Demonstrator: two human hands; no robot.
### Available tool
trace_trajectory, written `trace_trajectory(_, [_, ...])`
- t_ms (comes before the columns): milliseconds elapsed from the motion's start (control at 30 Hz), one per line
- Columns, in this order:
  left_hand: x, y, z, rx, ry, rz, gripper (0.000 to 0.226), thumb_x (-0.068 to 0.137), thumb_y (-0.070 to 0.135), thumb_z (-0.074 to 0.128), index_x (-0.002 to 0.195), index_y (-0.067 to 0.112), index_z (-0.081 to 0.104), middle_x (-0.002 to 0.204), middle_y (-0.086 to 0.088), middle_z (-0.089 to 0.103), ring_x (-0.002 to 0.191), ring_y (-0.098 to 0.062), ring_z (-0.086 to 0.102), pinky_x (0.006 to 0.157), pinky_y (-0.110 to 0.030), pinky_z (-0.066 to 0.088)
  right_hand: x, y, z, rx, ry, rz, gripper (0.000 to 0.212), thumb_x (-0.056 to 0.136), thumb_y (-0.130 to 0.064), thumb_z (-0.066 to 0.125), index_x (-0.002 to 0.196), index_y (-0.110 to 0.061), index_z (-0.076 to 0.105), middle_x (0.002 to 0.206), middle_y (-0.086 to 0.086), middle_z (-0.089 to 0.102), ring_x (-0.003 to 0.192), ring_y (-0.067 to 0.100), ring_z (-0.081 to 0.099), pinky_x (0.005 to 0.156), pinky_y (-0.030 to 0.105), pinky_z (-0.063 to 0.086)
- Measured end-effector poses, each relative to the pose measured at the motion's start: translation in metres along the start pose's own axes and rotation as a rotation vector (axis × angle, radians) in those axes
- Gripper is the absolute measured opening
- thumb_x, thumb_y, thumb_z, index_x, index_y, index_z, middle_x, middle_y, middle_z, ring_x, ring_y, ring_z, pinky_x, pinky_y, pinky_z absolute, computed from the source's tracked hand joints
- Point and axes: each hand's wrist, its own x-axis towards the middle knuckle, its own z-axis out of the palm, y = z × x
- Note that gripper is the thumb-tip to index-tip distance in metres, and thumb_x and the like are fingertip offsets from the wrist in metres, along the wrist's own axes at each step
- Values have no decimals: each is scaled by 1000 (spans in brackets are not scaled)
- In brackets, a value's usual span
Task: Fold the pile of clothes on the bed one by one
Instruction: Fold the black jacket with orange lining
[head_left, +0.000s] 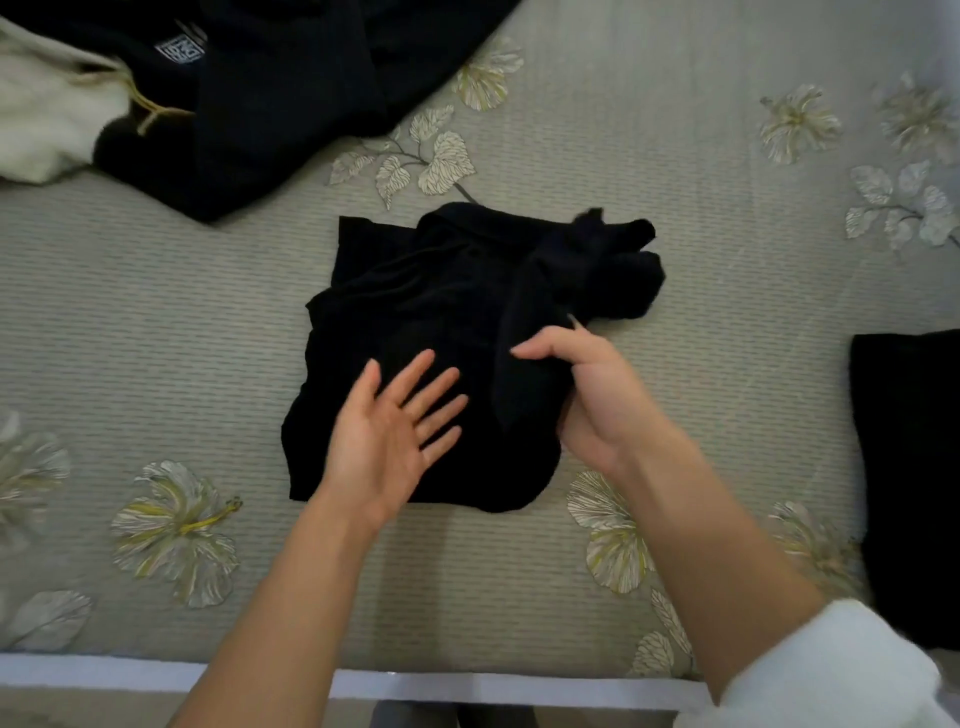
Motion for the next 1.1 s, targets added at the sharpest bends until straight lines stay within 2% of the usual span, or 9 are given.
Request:
trace_trajectory(100, [-10,18,-29,-83,90,33,55,97,55,23,131,24,54,125,-6,64,113,-25,61,96,-43,43,14,22,49,-421,-138,1,40,74,-9,65,110,-26,63,99,11,70,91,25,66,78,42,55])
trace_trajectory(233, [-27,26,-58,-120,131,42,59,99,50,22,114,16,69,113,-12,70,100,-24,69,79,-36,53,18,56,74,-773,-348,238,78,84,-21,66,150,-25,25,97,4,71,90,16,68,75,29,59])
trace_trajectory(367, [-32,24,-68,76,229,67,34,83,36,57,108,19,72,109,-5,72,97,-17,69,68,-26,57,29,61,61,-763,-89,165,54,89,-9,55,141,-9,43,92,8,69,75,14,67,68,26,57])
trace_trajectory(467, [-28,19,-73,293,312,113,50,66,21,76,115,20,64,104,1,73,98,-16,69,80,-30,54,48,51,49,-644,229,66,54,88,-7,55,140,-5,40,89,9,67,74,17,68,64,28,57])
trace_trajectory(600, [-26,19,-74,498,365,160,62,72,0,74,125,23,53,102,5,71,88,-4,69,75,-21,54,77,30,52,-386,425,37,64,84,-14,65,139,-14,32,94,4,61,84,18,64,58,26,52])
trace_trajectory(700, [-25,20,-77,559,382,188,51,80,-6,60,121,22,53,95,3,71,73,0,68,60,-15,53,94,18,68,-477,554,-28,36,81,-19,69,114,-17,53,90,0,60,81,16,61,64,29,51])
trace_trajectory(800, [-27,26,-82,586,368,180,43,82,-3,53,113,25,61,93,5,73,84,-6,69,69,-20,52,104,5,97,-589,384,-186,6,78,-19,70,76,-23,66,78,-4,68,81,13,66,72,30,53])
trace_trajectory(933, [-31,27,-91,517,367,200,44,79,-8,48,103,25,65,90,7,74,83,-6,69,62,-14,51,115,-12,126,-587,-90,-87,29,84,-23,63,112,-30,64,118,-6,65,110,7,57,90,29,48])
trace_trajectory(1100, [-34,15,-97,550,453,229,40,80,-6,52,102,24,64,84,8,73,77,0,67,63,-13,50,116,2,99,-1083,176,-351,23,83,-9,58,97,-23,69,91,-11,66,89,3,60,72,5,41])
